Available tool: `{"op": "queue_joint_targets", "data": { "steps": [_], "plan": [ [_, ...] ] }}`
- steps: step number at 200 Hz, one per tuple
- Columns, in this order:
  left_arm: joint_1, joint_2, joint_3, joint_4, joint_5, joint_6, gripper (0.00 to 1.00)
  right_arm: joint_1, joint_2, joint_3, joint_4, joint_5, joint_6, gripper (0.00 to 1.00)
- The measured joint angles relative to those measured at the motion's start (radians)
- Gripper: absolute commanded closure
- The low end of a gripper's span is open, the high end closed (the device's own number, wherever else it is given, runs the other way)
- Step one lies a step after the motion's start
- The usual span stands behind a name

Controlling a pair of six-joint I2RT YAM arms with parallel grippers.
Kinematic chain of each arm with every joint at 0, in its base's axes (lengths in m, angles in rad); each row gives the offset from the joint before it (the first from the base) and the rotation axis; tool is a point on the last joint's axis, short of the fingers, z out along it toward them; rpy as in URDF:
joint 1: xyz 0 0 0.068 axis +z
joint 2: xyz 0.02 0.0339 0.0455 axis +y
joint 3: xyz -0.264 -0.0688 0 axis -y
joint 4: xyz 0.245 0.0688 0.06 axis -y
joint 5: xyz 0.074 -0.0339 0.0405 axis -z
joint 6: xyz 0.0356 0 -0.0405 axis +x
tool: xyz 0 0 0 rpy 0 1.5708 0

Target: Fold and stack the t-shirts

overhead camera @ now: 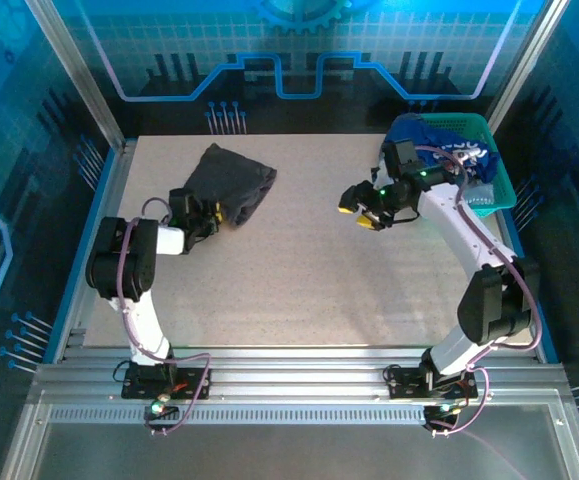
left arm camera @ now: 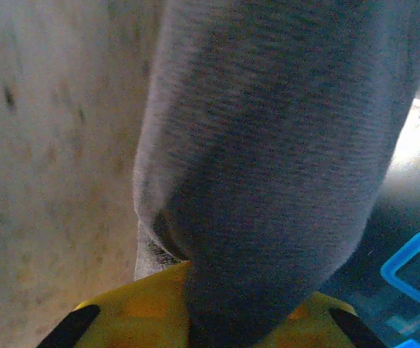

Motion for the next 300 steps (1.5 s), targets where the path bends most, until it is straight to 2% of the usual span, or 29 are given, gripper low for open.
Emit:
{"op": "queue_joint_targets", "data": {
  "steps": [32, 55, 84, 117, 151, 223, 261, 300],
  "plan": [
    [-0.123, -0.101, -0.07, -0.035, -0.106, -0.057, 0.9, 0.0, -0.045, -0.037, 0.005, 0.004, 0.019, 0.42],
    [-0.215, -0.117, -0.079, -0.042, -0.188, -0.137, 0.99, 0.0, -0.057, -0.061, 0.015, 0.003, 0.031, 0.42],
    [-0.243, -0.095, -0.079, -0.037, -0.288, -0.25, 1.0, 0.0, -0.056, -0.068, 0.019, 0.002, 0.037, 0.42],
    [-0.193, -0.089, -0.078, -0.03, -0.377, -0.327, 1.0, 0.001, -0.056, -0.068, 0.019, -0.001, 0.037, 0.42],
    [-0.124, -0.105, -0.106, -0.005, -0.448, -0.33, 1.0, 0.001, -0.062, -0.075, 0.019, -0.003, 0.034, 0.42],
    [0.002, -0.328, -0.335, -0.017, -0.505, -0.328, 1.0, 0.002, -0.077, -0.104, 0.018, -0.028, 0.029, 0.42],
    [0.031, -0.233, -0.321, 0.051, -0.489, -0.327, 1.0, 0.012, -0.076, -0.104, 0.02, -0.032, 0.029, 0.42],
    [0.032, -0.015, -0.089, 0.118, -0.474, -0.326, 1.0, 0.026, -0.055, -0.104, 0.022, -0.032, 0.029, 0.42]
  ]
}}
